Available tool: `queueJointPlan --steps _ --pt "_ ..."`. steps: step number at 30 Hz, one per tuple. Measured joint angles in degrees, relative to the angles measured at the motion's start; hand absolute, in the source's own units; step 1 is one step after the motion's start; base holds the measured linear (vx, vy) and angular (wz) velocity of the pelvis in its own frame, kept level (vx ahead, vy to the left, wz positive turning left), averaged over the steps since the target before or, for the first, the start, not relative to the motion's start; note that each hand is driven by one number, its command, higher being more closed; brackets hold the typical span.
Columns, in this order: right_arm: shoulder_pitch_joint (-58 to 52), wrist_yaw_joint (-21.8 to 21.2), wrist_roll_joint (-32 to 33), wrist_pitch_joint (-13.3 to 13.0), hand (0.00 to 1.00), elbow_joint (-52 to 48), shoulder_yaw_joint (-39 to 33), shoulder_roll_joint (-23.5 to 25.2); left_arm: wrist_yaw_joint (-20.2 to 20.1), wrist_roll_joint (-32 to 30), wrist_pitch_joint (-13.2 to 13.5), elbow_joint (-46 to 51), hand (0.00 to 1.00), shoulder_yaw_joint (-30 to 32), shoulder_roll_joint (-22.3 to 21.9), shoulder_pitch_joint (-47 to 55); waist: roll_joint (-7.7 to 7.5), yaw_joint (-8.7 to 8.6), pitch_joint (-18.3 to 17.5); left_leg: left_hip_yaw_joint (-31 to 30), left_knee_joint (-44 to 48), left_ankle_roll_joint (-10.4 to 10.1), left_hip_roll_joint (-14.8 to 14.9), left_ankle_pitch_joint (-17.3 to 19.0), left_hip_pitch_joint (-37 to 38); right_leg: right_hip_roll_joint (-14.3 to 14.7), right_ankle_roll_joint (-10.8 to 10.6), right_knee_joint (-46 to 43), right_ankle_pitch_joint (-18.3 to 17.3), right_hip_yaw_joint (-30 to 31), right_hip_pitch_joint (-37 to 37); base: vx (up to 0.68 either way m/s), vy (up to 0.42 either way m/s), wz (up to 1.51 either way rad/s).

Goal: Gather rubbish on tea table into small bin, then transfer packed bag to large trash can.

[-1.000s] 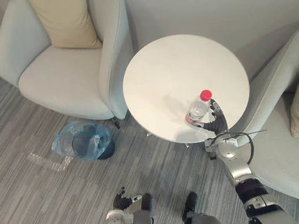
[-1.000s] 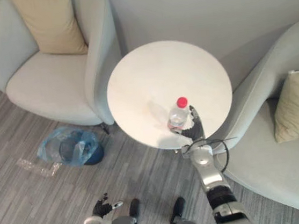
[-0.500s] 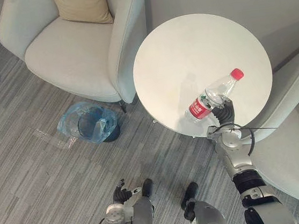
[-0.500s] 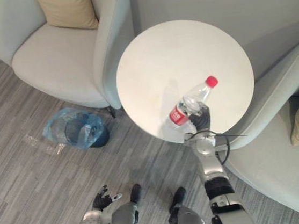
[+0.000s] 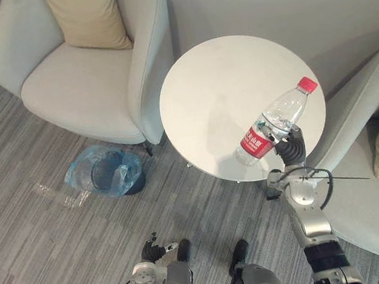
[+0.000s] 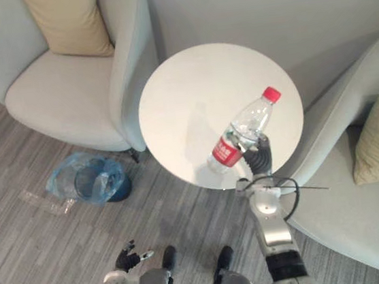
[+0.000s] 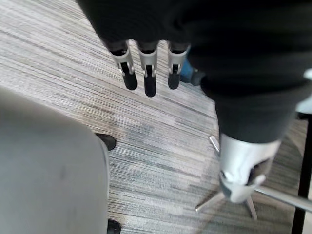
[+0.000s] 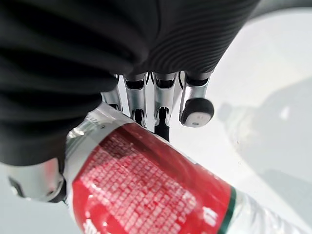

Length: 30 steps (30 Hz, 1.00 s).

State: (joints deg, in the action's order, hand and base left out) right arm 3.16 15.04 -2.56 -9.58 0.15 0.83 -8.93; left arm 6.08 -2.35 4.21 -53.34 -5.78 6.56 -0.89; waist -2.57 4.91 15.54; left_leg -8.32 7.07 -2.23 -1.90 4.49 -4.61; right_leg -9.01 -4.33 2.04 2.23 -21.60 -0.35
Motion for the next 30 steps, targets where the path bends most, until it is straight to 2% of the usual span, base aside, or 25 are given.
queueJointPlan --steps 7,13,21,25,27,28,29,30 --pt "-4.97 -1.99 -4.40 -0.26 1.00 -2.19 1.78 -0.03 -0.09 -0.96 -0.11 -1.49 0.00 -2.65 0.80 0.59 -0.05 -1.89 -3.03 -0.01 -0.15 0.15 -0.41 0.14 0.22 0.21 -0.18 1.95 1.82 0.54 0.72 -0.09 0.025 -0.02" --pt "-9.49 -3.03 -8.80 -0.28 1.00 -6.65 3.70 -0.08 0.05 -0.95 -0.24 -2.43 0.00 -4.14 1.03 1.19 0.09 -2.56 -5.12 1.48 -0.49 0.21 0.02 0.16 1.67 0.43 -0.15 3.02 3.08 2.43 1.62 -0.08 0.021 -0.14" --pt "-11.64 -3.16 -10.27 -0.25 1.00 -6.64 4.80 -0.08 0.23 -0.98 -1.22 -3.74 0.00 -5.04 0.70 1.74 1.42 -3.48 -7.07 1.87 -0.94 0.20 0.39 0.05 3.09 1.13 0.01 3.04 3.36 3.25 2.46 -0.03 0.006 -0.06" --pt "-11.63 -2.70 -10.95 -0.24 1.00 -6.64 5.49 -0.41 0.31 -0.98 -1.16 -4.16 0.00 -5.49 0.30 1.68 2.20 -3.57 -7.02 -0.68 -0.80 -0.02 0.21 -0.96 1.98 0.98 0.14 3.01 3.40 0.43 2.89 -0.02 -0.013 0.36" --pt "-10.99 -2.63 -10.96 -0.24 1.00 -6.64 6.44 -1.63 0.37 -0.99 -1.03 -4.11 0.00 -5.68 -0.21 1.51 3.14 -3.51 -6.62 -1.56 0.05 -0.06 0.17 -1.29 0.48 0.77 0.33 2.93 3.26 -1.78 2.98 -0.06 -0.003 0.51" --pt "-10.26 -2.66 -10.96 -0.24 1.00 -6.39 6.88 -2.20 0.49 -0.99 -0.83 -4.04 0.00 -5.78 -0.51 1.32 3.76 -3.39 -6.07 -0.31 0.43 0.03 0.41 -1.23 -0.34 0.55 0.69 2.08 2.83 -2.27 2.88 -0.08 0.029 0.36" --pt "-9.84 -2.62 -10.97 -0.23 1.00 -6.21 7.09 -2.60 0.63 -0.99 -0.72 -4.02 0.00 -6.07 -0.72 1.28 4.35 -3.21 -5.98 2.12 0.80 1.81 0.97 0.05 -0.83 0.25 0.61 1.59 2.55 -2.80 2.84 -0.09 0.033 0.37" --pt "-9.58 -2.41 -11.06 -0.14 1.00 -6.15 7.31 -2.89 0.97 -1.08 -0.64 -4.03 0.00 -6.63 -1.01 1.51 5.20 -3.13 -6.31 9.40 1.13 3.26 3.29 1.68 -1.26 0.18 0.53 0.68 2.20 -3.76 2.50 -0.05 0.026 0.36"
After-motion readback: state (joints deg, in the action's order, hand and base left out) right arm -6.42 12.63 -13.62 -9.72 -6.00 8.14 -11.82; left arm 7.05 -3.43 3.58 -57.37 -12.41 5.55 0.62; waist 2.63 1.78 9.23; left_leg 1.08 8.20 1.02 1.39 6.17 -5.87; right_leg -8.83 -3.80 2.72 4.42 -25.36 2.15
